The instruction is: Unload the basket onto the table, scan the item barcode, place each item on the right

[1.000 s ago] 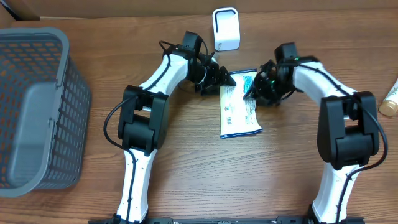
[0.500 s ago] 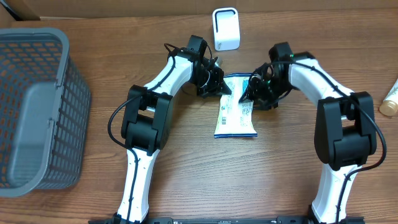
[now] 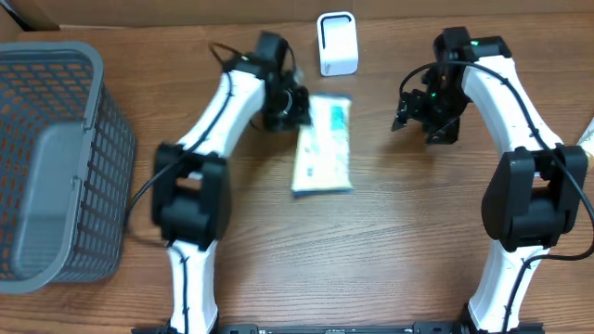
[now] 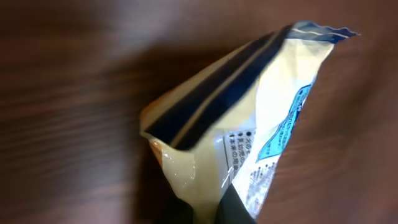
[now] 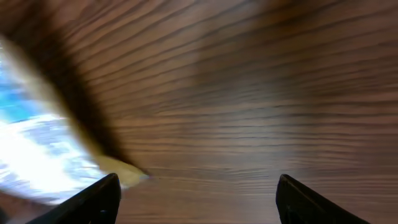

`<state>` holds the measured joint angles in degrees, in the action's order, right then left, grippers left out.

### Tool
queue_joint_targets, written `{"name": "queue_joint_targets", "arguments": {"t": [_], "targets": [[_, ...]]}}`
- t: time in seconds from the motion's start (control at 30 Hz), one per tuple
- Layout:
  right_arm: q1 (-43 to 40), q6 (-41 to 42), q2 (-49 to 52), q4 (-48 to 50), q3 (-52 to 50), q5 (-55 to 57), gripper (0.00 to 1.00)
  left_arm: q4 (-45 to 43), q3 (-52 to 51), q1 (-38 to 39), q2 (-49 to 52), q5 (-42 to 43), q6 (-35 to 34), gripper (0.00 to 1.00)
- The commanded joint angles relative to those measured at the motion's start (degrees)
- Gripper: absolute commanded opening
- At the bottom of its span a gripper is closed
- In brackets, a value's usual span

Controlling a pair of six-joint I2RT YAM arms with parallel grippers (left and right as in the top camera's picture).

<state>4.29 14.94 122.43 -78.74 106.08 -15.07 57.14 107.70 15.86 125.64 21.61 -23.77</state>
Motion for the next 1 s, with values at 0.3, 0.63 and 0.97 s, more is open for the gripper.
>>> {"name": "queue_joint_targets", "arguments": {"t": [0.3, 0.63, 0.97], "targets": [[-3.1, -1.7, -0.7, -0.5, 1.3, 3.1, 0.8, 13.7, 0.2, 1.4, -16.8, -53.3, -4.6, 0.04], [-3.1, -1.7, -0.7, -0.9, 1.3, 3.1, 0.8, 22.6, 0.1, 5.3, -9.0, -60.3, -10.8, 0.04], [-3.1, -1.7, -0.7, -1.4, 1.3, 3.1, 0.81, 25.1, 0.1, 14.2, -1.7, -43.3, -14.2, 0.04]]}}
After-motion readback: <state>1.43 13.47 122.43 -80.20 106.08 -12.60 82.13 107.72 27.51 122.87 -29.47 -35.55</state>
